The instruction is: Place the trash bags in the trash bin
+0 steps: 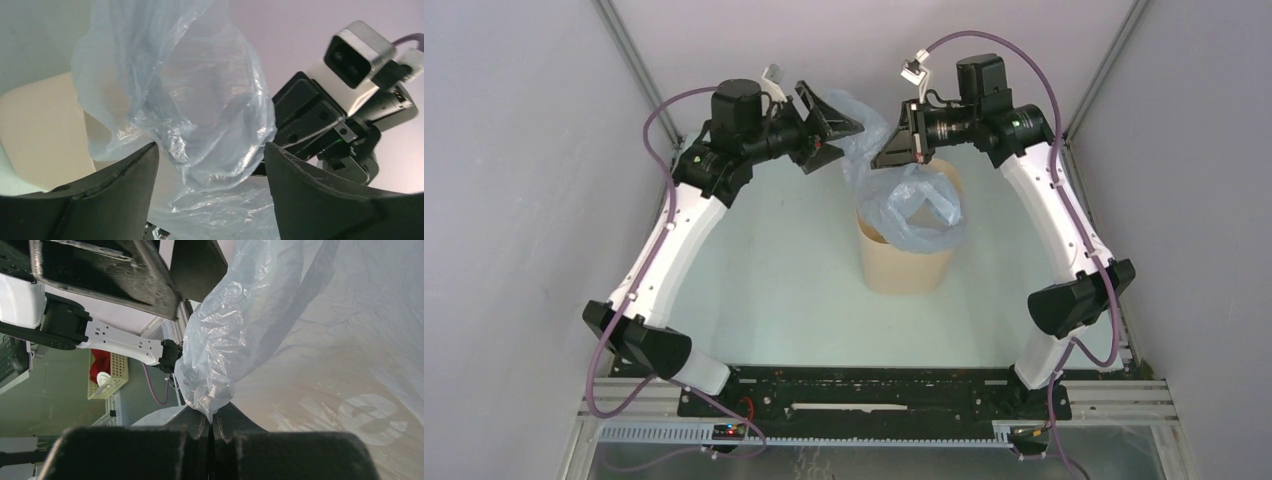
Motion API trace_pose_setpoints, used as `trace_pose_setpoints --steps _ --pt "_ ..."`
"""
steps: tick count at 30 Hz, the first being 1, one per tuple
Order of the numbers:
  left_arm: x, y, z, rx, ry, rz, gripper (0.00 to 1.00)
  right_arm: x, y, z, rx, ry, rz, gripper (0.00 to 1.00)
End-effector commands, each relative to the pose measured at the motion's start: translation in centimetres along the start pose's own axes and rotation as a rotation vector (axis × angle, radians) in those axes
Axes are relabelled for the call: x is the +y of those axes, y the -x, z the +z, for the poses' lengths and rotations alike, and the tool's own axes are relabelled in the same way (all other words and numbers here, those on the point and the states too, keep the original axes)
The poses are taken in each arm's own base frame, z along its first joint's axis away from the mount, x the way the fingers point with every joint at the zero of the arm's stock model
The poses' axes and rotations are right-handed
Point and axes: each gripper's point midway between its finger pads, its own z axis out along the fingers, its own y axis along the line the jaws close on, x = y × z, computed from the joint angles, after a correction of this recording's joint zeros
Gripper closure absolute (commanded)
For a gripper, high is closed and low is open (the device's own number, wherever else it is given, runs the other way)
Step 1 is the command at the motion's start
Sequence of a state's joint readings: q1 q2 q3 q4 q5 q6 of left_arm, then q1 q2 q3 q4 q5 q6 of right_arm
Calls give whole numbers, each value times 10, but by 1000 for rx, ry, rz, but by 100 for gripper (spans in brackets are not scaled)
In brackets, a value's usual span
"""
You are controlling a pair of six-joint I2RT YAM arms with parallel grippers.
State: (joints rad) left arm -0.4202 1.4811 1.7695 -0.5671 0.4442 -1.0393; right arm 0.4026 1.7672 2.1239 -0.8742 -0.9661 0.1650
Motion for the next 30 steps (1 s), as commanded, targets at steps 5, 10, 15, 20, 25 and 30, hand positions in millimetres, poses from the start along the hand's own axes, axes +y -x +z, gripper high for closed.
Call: trace_pose_setpoints --steps 5,10,15,20,25,30 --pt "-2 -1 -37 -83 16 33 1 25 7 -11 -34 0 -70 100" --pt "-12 7 -20 -62 -57 -9 20 28 4 -8 -24 10 -71 100" --pt "-31 26 -11 -95 -99 27 56 27 5 -11 -32 -27 -51 98" --pt "-22 39 -15 -150 -64 38 99 16 4 -21 -45 -137 86 67" --pt "-17 55 -23 -218 -42 34 100 3 -5 -59 -66 -379 284 34" --pt "-10 58 -26 -231 -27 11 100 22 -22 -107 -131 -442 346 5"
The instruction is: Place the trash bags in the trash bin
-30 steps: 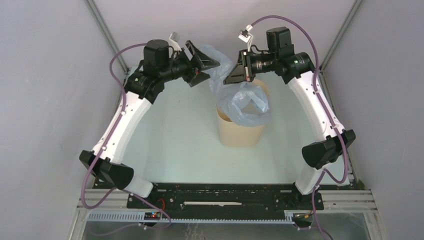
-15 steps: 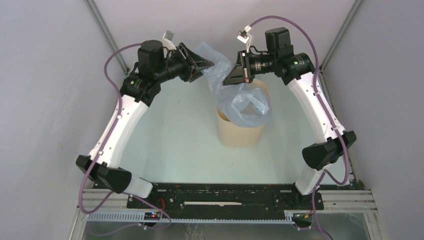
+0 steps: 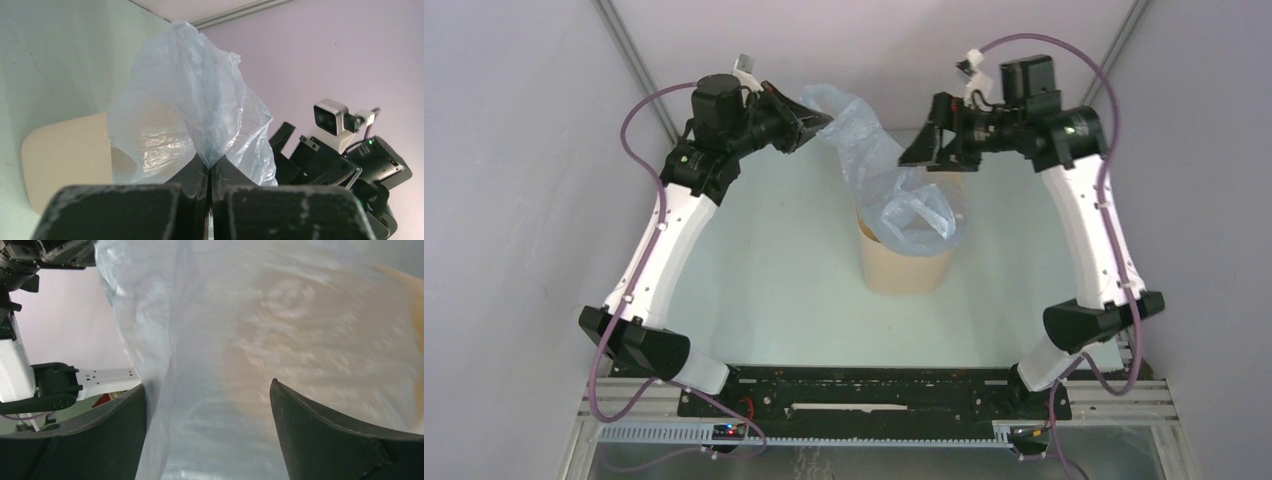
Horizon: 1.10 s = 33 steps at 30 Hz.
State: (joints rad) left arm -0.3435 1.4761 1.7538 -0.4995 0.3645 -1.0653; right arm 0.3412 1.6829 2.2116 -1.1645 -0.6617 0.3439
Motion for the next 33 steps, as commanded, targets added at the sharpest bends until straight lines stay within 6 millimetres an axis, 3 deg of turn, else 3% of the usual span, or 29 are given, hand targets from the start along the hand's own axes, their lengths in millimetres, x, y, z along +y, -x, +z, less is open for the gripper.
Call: trace_pose_setpoints --steps 1,7,11,14,18,22,26,30,33 --pt "-21 14 -19 -66 -53 23 100 8 -23 -66 -81 -79 77 5" --pt "-15 16 -21 -74 -41 11 100 -2 -61 -89 -96 -122 76 6" --pt "-14 17 -23 -75 -40 5 100 -14 -79 -80 -93 -133 82 20" --pt "-13 15 -22 -61 -42 4 100 -16 -81 -58 -98 -102 110 36" --pt "-7 9 -21 -41 -35 -9 100 -26 -67 -16 -122 -123 119 45" --pt "0 1 -23 -16 -29 -9 100 -64 -43 18 -177 -255 133 44" --pt "9 -11 -31 8 -18 16 100 -109 -24 39 -207 -423 114 44" --pt "18 -18 -43 14 5 70 100 -146 -33 69 -156 -518 110 44" --pt "22 -20 -54 4 34 129 100 -159 -49 95 -105 -548 96 44"
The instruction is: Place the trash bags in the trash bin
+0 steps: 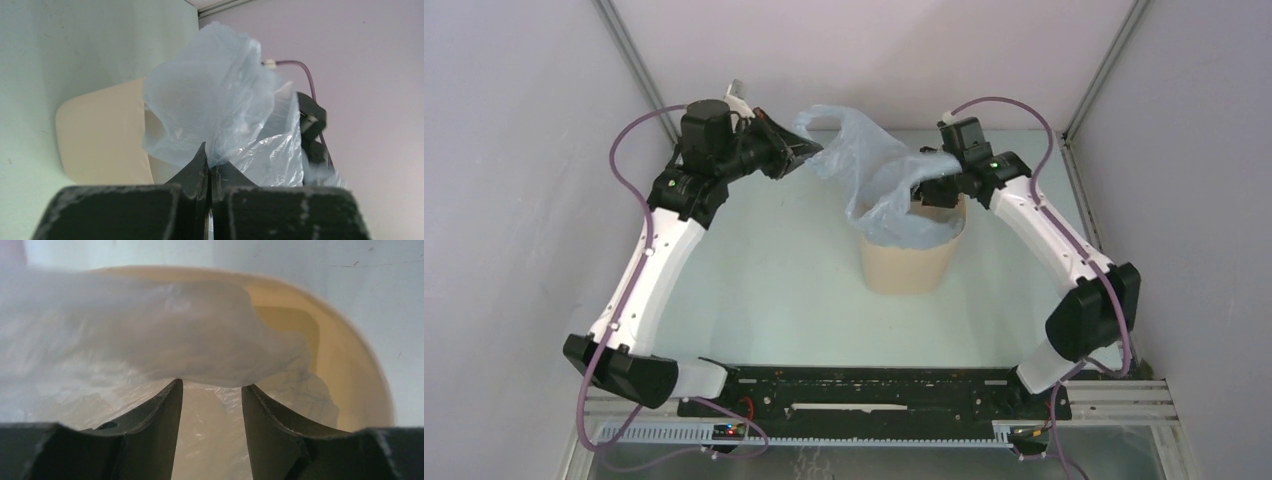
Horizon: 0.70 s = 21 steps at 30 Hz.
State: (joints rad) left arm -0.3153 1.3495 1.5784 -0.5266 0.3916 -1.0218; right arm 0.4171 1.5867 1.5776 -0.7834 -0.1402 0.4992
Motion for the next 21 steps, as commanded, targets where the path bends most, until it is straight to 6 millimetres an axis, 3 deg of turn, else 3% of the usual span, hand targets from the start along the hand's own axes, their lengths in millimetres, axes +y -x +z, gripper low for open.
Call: trace_pose_setpoints --steps 1,5,9,11,15,21 --pt "-8 0 -31 -38 -10 140 100 0 2 28 -59 -64 -82 44" --pt "4 -3 -37 -29 40 205 100 -7 -14 50 -9 -87 -126 43" --pt "16 -10 -41 -11 66 239 100 -12 -18 44 15 -97 -183 40" --pt "20 -16 -41 12 62 248 100 -9 -13 30 -1 -81 -210 38" --pt "19 -28 -42 64 19 270 100 0 5 -17 -31 -59 -202 29" --pt "18 -40 -48 100 -14 280 100 -16 30 -91 -99 -125 -116 16"
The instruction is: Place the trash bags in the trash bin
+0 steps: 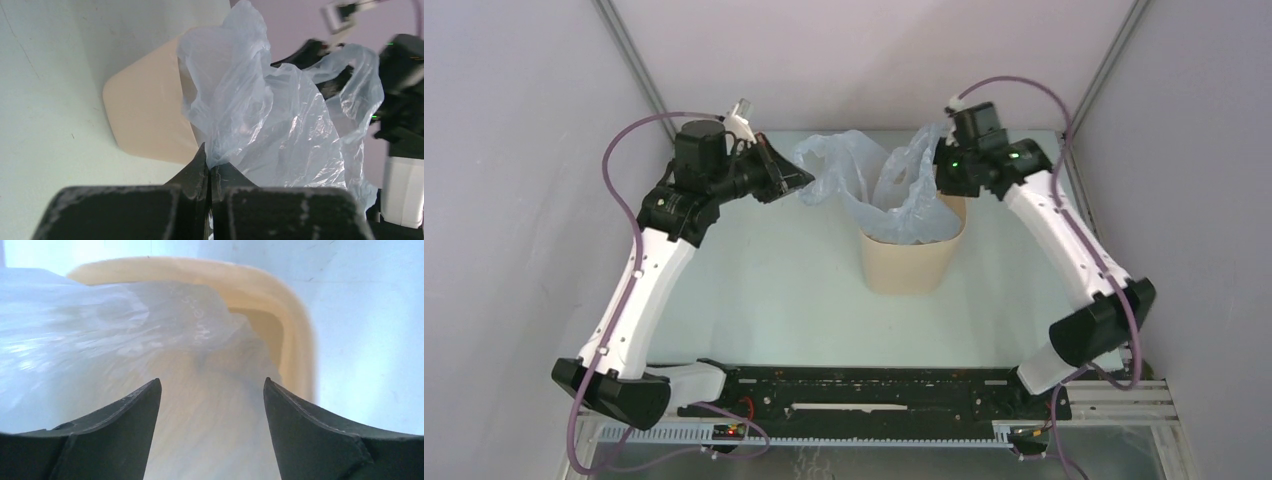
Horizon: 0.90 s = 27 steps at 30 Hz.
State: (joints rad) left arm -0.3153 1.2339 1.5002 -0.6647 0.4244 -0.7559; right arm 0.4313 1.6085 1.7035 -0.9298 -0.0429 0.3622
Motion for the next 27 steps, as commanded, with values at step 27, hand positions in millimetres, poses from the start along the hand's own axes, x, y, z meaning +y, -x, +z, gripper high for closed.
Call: trace_pose_setpoints --steps 27 --pt "-58 -28 24 104 -223 -25 100 71 -14 -77 -389 342 -51 26"
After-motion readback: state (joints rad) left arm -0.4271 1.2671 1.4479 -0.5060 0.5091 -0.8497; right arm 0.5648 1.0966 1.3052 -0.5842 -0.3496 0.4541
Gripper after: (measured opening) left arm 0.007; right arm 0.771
